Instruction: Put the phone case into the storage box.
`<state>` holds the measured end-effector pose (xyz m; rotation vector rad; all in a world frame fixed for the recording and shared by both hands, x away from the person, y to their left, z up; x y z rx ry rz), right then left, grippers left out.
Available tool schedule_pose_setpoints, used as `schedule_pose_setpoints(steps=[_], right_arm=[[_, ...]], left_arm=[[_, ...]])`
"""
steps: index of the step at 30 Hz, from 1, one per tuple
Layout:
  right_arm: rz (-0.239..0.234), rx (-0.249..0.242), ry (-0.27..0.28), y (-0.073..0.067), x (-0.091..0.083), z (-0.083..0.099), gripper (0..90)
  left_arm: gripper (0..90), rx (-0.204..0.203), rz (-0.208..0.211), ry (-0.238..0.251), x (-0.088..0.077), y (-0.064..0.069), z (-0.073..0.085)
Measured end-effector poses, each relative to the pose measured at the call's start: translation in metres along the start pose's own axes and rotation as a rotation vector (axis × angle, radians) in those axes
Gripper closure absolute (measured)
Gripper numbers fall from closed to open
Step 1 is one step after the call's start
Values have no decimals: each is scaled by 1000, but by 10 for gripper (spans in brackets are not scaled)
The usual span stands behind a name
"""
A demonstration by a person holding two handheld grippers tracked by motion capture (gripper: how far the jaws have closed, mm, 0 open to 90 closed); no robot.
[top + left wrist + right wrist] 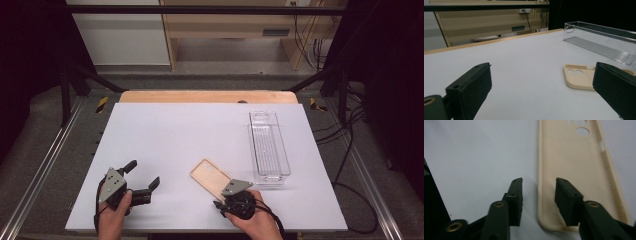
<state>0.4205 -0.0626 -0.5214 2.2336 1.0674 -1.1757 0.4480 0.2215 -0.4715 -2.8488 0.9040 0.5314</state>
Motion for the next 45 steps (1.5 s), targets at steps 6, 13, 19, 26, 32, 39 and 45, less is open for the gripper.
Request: schedule_pose_setpoints(steps=[6, 13, 19, 26, 32, 39, 45], right_arm=[[35, -32, 7, -4, 0, 1, 780], [45, -24, 27, -3, 0, 3, 865], [10, -11, 54, -1, 0, 4, 875], [28, -20, 130, -1, -7, -2, 876], [51, -27, 182, -2, -11, -7, 876], [93, -37, 303, 2, -34, -25, 876], [133, -62, 377, 7, -47, -61, 876]], left_arm=[[19, -32, 22, -49, 8, 7, 1], [20, -72, 51, -57, 13, 17, -2], [20, -90, 65, -74, 18, 22, -3], [17, -144, 65, -78, 18, 20, -4], [17, -159, 72, -74, 14, 23, -8], [17, -203, 88, -57, 12, 26, -33], [16, -217, 93, -56, 28, 18, -69]])
Point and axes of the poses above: each handheld gripper's, and its own axes: x roughly forward along the jaws, z roughly out of its underside, y roughly to its right, the point moved 6 cm from there along x, roughly forward along the jaws, and after that the axes turned 10 degrees about -y, right-handed, at the moved point
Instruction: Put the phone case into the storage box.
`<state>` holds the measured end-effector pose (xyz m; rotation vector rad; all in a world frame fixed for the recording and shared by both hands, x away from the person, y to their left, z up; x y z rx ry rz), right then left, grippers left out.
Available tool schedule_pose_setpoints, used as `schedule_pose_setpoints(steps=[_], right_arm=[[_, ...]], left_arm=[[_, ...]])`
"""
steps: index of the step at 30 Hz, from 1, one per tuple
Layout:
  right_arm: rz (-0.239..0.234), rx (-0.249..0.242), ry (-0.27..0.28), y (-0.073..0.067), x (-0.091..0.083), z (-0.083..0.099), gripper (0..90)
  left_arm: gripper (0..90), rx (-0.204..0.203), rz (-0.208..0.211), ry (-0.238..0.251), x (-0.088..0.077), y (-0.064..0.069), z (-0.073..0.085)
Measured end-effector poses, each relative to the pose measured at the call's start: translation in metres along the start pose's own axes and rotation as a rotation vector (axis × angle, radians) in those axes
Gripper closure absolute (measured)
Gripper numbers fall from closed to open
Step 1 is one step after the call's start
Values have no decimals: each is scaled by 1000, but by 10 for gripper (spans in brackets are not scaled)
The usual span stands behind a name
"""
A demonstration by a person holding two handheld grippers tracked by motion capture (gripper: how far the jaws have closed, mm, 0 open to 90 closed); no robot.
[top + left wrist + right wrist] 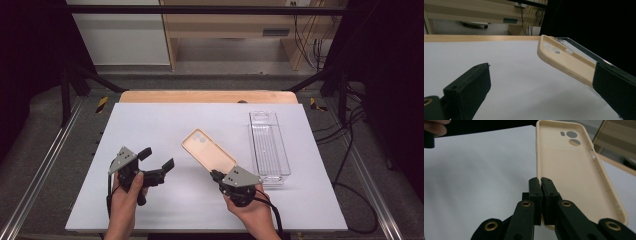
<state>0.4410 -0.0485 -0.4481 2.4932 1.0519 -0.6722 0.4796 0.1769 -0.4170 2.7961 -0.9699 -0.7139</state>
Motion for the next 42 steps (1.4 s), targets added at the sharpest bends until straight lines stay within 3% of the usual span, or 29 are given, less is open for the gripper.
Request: schedule_pose_setpoints(steps=[2, 5, 6, 8, 11, 16, 30, 36, 42], right_arm=[[11, -12, 13, 1, 5, -8, 876], [15, 17, 48, 3, 12, -8, 876], [12, 27, 48, 2, 16, -5, 876], [18, 0, 29, -3, 21, 3, 876], [18, 5, 19, -9, 26, 11, 876], [34, -21, 20, -18, 28, 16, 876], [18, -26, 64, -30, 27, 16, 875], [13, -36, 121, -35, 20, 10, 876], [-2, -53, 132, -43, 21, 9, 875]], left_arm=[[17, -4, 3, 10, 5, -1, -7], [16, -24, 4, 17, 8, -2, -3], [17, -25, 1, 4, 9, -3, 0], [17, -51, 2, 17, 8, -2, 6], [17, -83, 29, 8, 10, -1, 14], [22, -146, 44, -11, 16, -3, 22], [40, -155, 54, -22, 18, -2, 24], [98, -168, 94, -17, 18, -1, 25], [173, -187, 149, -2, 17, 0, 24]])
Point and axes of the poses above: each handheld gripper's, and its own axes: x roughly forward along the jaws, z roughly out of its underside, y roughly to its right, the point moved 6 cm from there along x, roughly forward along the jaws, and after that the axes turned 10 degrees about -y, right-handed, at the moved point
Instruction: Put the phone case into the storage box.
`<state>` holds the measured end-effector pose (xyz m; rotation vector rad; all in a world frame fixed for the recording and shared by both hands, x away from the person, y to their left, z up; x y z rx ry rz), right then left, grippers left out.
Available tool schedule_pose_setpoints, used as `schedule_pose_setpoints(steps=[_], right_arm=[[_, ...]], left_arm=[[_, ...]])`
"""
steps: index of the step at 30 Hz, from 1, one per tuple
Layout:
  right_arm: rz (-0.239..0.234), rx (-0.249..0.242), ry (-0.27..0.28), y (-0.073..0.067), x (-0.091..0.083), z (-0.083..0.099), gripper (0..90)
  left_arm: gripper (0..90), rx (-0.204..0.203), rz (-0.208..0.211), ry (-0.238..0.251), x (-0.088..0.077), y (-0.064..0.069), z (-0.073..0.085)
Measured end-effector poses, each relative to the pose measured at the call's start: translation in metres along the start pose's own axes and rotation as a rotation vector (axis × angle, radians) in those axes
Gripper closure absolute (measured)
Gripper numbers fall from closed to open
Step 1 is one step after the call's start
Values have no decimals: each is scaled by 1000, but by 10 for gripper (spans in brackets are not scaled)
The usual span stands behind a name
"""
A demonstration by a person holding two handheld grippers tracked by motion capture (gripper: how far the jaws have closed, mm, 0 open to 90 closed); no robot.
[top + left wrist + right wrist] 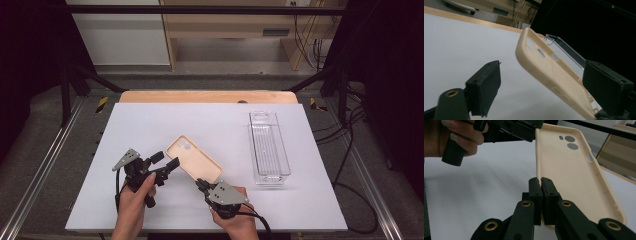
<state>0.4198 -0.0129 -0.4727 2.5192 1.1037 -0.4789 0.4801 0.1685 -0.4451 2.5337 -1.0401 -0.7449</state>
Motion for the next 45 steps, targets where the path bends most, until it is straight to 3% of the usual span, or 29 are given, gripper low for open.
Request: schedule_pose_setpoints(steps=[5, 13, 23, 31, 36, 45], right_arm=[[-3, -9, 10, -4, 0, -1, 875], [-32, -15, -2, -10, 3, 0, 875], [-87, 17, -45, -15, 10, 6, 874], [-94, 23, -73, -21, 13, 8, 874], [-107, 38, -88, -24, 15, 7, 874], [-121, 19, -85, -31, 15, 4, 874]], left_arm=[[211, -17, -1, -9, 1, -3, 2], [344, -62, 50, -4, 0, -3, 2], [528, -81, 31, 9, -5, -6, 3], [659, -79, 12, 39, -8, -2, 2], [668, -75, 2, 57, -11, 0, 0], [689, -76, -3, 86, -16, 3, -3]])
Point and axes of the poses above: each handheld gripper's, and its own axes: x roughly forward along the jaws, z roughly out of its underside, y roughly to its right, the point moved 6 cm from there along x, roughly forward along the jaws, and after that the axes turned 10 degrees about -y, right-handed, at the moved point
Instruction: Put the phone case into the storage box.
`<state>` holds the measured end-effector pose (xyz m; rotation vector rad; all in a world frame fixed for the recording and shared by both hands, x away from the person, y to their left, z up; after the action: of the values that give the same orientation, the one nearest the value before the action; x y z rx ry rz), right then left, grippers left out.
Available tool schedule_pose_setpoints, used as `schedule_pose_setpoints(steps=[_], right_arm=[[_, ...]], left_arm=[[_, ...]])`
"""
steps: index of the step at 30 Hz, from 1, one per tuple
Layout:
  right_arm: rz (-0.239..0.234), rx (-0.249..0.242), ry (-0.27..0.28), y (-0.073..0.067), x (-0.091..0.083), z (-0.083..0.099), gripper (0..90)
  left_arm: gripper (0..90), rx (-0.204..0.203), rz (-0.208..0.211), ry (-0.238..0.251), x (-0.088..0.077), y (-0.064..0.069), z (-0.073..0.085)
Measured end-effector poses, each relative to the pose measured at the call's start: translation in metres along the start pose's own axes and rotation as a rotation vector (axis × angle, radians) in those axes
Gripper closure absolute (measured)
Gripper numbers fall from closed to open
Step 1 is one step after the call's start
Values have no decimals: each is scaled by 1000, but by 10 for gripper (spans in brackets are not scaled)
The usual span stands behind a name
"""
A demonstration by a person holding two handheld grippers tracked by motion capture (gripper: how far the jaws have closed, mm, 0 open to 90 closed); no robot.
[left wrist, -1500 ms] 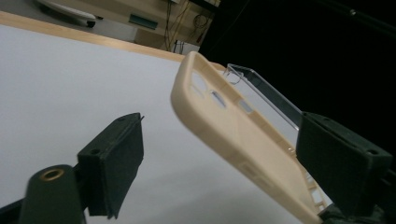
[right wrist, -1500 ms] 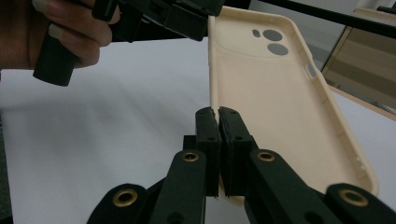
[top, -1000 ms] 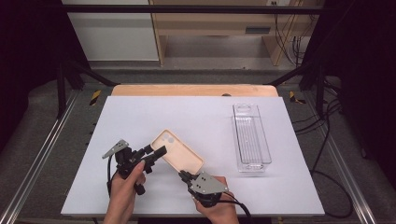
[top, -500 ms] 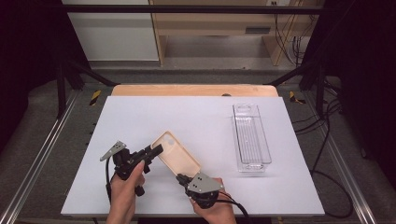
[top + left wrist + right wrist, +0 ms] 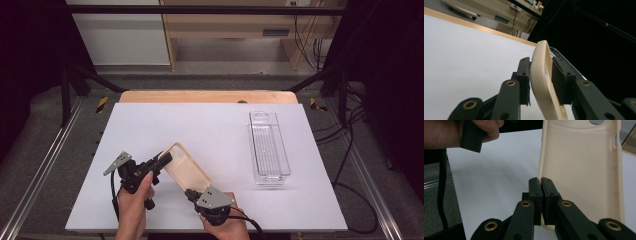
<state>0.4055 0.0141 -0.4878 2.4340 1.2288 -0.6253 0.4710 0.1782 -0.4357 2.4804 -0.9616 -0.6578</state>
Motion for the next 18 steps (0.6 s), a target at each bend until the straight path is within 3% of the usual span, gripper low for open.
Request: schedule_pose_setpoints(steps=[9, 18], right_arm=[[-7, 11, -6, -5, 2, -1, 874], [-7, 38, -1, -2, 1, -2, 872]], left_arm=[[770, -12, 8, 32, -5, 6, -1], [791, 16, 24, 46, -11, 23, -5]])
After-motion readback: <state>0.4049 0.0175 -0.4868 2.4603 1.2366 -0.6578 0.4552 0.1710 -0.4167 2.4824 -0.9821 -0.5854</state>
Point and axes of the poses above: each handheld gripper's, and its own axes: x roughly forward along the jaws, z roughly out of its underside, y roughly to its right, the point moved 6 cm from there along x, roughly forward along the jaws, and after that the axes turned 10 degrees about -y, right-handed, at the moved point
